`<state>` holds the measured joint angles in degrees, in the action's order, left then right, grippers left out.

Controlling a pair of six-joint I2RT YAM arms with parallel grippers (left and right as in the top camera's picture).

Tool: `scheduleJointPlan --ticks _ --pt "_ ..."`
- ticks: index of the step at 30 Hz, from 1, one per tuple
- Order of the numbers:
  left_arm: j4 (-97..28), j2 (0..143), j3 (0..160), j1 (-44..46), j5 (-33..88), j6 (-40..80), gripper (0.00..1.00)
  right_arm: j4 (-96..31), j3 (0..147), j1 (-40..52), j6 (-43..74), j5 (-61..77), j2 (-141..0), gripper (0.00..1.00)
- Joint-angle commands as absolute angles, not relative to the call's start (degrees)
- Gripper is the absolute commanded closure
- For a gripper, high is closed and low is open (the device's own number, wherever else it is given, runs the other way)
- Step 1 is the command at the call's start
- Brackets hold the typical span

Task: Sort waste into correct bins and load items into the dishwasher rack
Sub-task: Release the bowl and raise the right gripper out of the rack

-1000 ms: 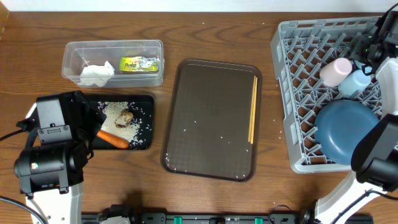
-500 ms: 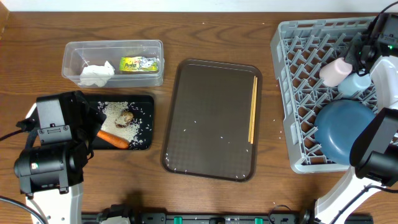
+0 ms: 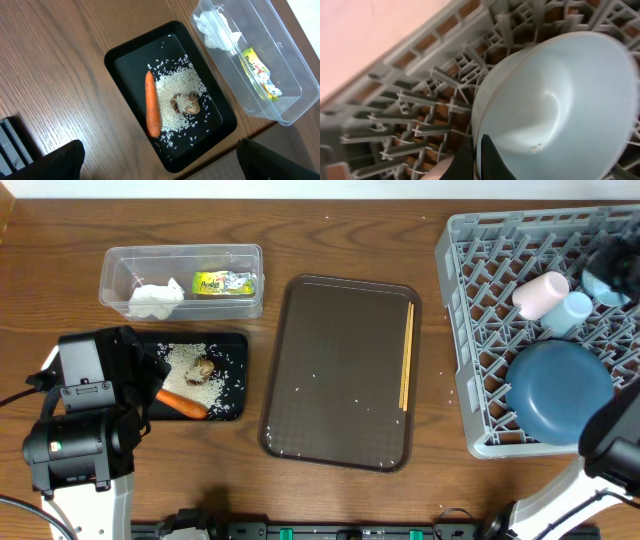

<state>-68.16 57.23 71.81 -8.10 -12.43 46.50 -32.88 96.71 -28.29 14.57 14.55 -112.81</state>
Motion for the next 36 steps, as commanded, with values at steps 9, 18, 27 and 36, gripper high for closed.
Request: scheduleJointPlan --ticks 9,18,27,36 --pt "-68.34 57.23 72.01 -8.34 -13.54 46.61 0.02 -32.16 97.8 -41.12 20.75 42.19 -111.28 0.99" --pt "-68.34 57.23 72.01 -8.34 -13.54 46.61 0.02 -22.02 97.8 -42.15 25.21 60.73 -111.28 0.99" --pt "-68.34 57.23 72.01 -8.34 -13.54 46.61 0.02 -23.7 97.8 -40.95 22.94 54.59 -111.31 0.94" --pt "-68.34 57.23 72.01 -8.34 -13.54 46.61 0.02 -34.92 97.8 -39.0 12.51 27.22 -111.35 0.74"
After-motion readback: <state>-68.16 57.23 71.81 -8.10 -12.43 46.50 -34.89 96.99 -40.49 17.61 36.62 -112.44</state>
